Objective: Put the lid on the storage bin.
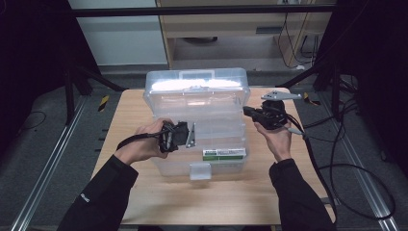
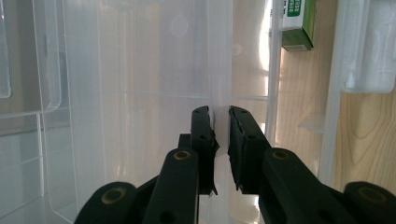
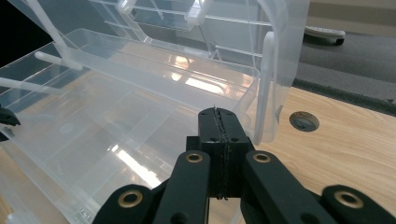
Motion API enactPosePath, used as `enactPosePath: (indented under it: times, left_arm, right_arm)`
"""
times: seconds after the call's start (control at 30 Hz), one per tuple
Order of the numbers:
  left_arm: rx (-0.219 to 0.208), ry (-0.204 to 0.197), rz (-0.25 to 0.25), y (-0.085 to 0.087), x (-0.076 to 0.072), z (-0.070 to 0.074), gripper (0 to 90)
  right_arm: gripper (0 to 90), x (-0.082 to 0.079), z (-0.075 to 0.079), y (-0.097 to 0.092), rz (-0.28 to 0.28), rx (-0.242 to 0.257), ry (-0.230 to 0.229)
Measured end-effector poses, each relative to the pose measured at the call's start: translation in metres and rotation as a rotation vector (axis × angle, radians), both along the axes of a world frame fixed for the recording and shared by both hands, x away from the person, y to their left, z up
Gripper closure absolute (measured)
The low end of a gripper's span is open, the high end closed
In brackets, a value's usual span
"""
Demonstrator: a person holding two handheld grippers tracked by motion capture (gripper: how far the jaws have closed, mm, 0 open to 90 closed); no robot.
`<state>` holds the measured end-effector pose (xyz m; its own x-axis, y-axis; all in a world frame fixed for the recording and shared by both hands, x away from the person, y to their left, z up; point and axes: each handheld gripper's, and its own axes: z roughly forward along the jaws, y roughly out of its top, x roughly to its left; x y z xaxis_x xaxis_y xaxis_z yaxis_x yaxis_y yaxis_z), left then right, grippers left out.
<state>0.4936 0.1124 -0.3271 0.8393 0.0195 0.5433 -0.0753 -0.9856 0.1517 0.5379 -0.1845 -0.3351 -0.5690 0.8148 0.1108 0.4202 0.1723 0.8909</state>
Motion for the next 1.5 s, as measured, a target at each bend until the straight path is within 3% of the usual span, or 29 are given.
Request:
enactPosePath:
  times: [0.77,1.0,1.3,1.4,1.5]
  left_arm:
    - [0.017,0.029,0.005,-0.002,-0.007,-0.008,80.1]
    - [0.011,0.022,0.003,-0.001,-0.011,-0.011,79.9]
    - [-0.017,0.020,0.009,0.001,-0.013,-0.013,77.7]
    - [-0.042,0.020,0.012,0.003,-0.015,-0.012,74.9]
    - [-0.106,0.010,0.013,0.008,-0.018,-0.003,73.3]
  right_arm:
    - [90.0,-0.001,0.000,-0.003,-0.016,-0.002,-0.002]
    - [90.0,-0.005,-0.002,-0.005,0.005,0.006,-0.001]
    - [90.0,-0.010,-0.005,-0.006,0.028,0.008,-0.001]
    - [90.0,-0.011,-0.006,-0.006,0.033,0.005,0.000]
    - [90.0,-0.012,-0.007,-0.007,0.038,0.008,0.000]
